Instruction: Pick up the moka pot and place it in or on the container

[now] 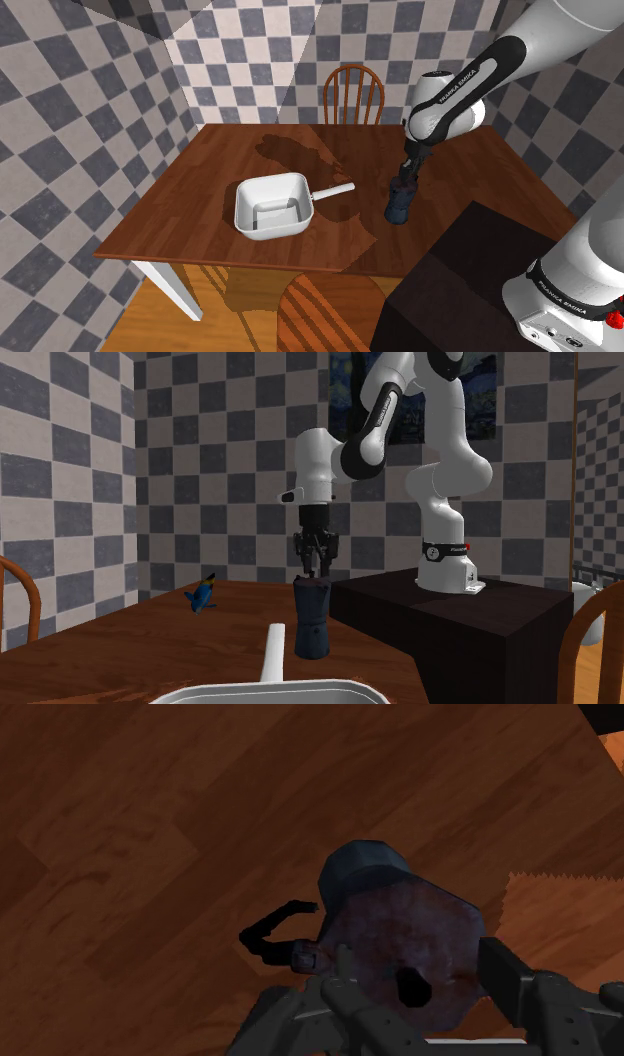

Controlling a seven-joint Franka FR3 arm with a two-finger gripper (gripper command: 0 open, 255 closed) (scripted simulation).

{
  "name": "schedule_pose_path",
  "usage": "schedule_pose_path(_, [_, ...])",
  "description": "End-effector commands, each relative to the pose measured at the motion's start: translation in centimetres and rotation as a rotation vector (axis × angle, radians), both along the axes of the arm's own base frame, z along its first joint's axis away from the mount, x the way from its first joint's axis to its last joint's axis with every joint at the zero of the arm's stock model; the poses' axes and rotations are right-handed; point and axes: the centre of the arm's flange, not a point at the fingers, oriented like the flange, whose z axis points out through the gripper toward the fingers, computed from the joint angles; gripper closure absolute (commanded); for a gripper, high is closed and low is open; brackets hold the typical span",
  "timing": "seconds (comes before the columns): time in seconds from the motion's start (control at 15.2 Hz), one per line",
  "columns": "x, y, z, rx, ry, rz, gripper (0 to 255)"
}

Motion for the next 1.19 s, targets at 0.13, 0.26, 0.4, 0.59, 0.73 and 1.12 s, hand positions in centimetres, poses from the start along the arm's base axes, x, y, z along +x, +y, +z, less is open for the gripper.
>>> schedule_pose_path(0.13, [0.0, 0.0, 0.0, 0.000, 0.000, 0.000, 255])
schedule_pose_path(0.26, [0.0, 0.0, 0.0, 0.000, 0.000, 0.000, 255])
schedule_pose_path(0.4, [0.0, 0.0, 0.0, 0.000, 0.000, 0.000, 255])
schedule_pose_path(0.59, [0.0, 0.0, 0.5, 0.000, 0.000, 0.000, 255])
schedule_pose_path(0.73, [0.0, 0.0, 1.6, 0.000, 0.000, 0.000, 255])
schedule_pose_path(1.12, [0.0, 0.0, 4.7, 0.000, 0.000, 0.000, 255])
